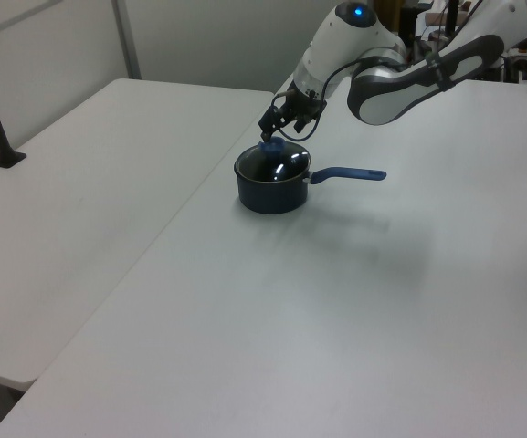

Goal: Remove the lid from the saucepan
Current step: 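Close the gripper on the blue lid knob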

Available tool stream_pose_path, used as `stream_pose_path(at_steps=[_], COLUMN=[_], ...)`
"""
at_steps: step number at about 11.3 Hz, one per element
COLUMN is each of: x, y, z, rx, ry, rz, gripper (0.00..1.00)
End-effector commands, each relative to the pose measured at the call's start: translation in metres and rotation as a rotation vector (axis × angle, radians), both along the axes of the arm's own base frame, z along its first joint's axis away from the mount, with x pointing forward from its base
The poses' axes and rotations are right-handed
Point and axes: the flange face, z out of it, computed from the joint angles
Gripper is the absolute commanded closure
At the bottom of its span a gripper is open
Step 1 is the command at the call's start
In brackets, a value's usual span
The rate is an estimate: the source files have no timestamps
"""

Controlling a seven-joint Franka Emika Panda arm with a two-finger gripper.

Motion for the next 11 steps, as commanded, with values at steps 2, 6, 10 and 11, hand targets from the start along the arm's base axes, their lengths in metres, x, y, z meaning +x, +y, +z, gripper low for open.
stream_pose_path(at_steps=[2,6,10,11], x=[0.009,0.014,0.014,0.014], y=[0.024,0.031,0.031,0.031], z=[-0.017,-0.027,-0.023,-0.022], rx=[-0.002,-0.003,-0.002,-0.005], ry=[-0.012,-0.016,-0.019,-0.020], rz=[0.005,-0.001,-0.001,0.002], gripper=[0.00,0.26,0.57,0.59])
